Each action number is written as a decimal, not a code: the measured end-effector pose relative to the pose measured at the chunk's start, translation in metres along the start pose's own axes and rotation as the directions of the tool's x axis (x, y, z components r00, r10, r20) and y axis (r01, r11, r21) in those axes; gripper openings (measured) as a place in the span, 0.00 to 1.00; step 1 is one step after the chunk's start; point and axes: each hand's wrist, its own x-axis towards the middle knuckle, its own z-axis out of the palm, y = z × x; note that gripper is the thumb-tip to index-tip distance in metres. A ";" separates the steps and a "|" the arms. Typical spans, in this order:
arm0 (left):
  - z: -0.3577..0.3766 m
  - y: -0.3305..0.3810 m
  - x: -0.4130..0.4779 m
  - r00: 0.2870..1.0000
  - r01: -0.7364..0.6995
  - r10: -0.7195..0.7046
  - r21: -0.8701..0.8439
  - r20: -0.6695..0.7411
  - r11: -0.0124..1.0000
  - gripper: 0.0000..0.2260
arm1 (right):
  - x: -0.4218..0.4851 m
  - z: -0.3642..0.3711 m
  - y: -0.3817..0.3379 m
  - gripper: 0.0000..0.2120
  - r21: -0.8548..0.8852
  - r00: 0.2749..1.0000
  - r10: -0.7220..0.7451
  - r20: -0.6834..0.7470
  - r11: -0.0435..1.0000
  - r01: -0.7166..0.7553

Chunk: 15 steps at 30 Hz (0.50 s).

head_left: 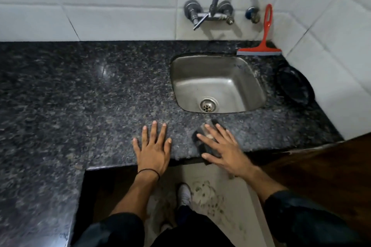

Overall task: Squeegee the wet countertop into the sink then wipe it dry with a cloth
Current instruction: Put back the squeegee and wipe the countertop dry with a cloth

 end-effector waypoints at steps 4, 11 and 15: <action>-0.003 0.002 0.001 0.999 0.011 -0.009 -0.022 0.047 1.000 0.24 | -0.004 -0.024 0.059 0.32 0.087 0.885 0.463 -0.047 0.885 -0.458; -0.005 0.002 0.002 0.998 0.002 0.000 -0.034 0.061 0.999 0.24 | 0.043 0.007 -0.042 0.31 0.142 0.842 0.532 -0.084 0.843 -0.519; -0.005 0.001 0.000 0.999 0.006 -0.005 -0.024 0.035 1.000 0.24 | 0.025 0.016 -0.076 0.30 0.089 0.987 0.158 -0.028 0.984 -0.155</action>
